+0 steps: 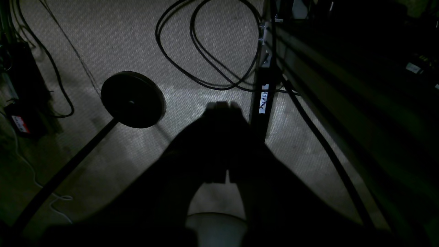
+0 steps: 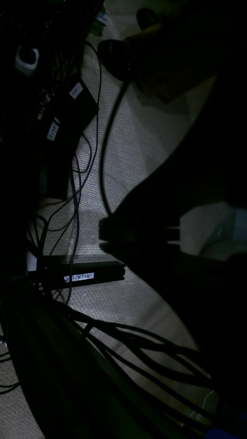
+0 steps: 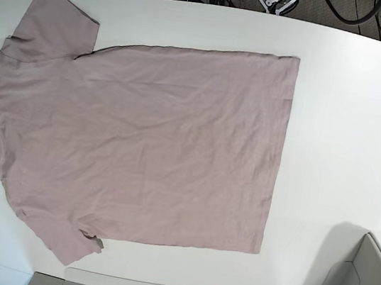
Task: Fold the T-shirt properly
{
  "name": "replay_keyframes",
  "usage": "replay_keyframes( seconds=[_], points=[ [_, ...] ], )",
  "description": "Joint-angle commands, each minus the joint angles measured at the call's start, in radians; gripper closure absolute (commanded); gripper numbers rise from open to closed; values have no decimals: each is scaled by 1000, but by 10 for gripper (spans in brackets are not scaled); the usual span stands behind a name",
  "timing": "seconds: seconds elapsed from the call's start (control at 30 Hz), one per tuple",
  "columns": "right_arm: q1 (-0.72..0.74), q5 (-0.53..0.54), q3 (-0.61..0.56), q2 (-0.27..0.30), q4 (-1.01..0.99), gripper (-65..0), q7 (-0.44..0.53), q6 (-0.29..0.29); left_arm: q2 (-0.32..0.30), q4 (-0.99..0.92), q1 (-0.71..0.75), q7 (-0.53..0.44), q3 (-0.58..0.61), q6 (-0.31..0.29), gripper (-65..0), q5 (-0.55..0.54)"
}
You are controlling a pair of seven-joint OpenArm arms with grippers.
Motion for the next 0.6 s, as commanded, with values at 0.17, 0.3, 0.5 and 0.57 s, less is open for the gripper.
replay_keyframes(
  seconds=[0.17, 0.3, 0.5, 0.57],
  points=[
    [32, 4, 1, 1, 1, -2, 4, -4, 5, -1, -2, -4, 4, 3, -1, 1],
    [41, 4, 2, 1, 1, -2, 4, -4, 5, -1, 0, -4, 4, 3, -1, 1],
    [35, 1, -4, 1, 1, -2, 4, -4, 5, -1, -2, -4, 8, 3, -1, 2],
    [35, 1, -4, 1, 1, -2, 4, -4, 5, -1, -2, -4, 10, 3, -1, 2]
  ],
)
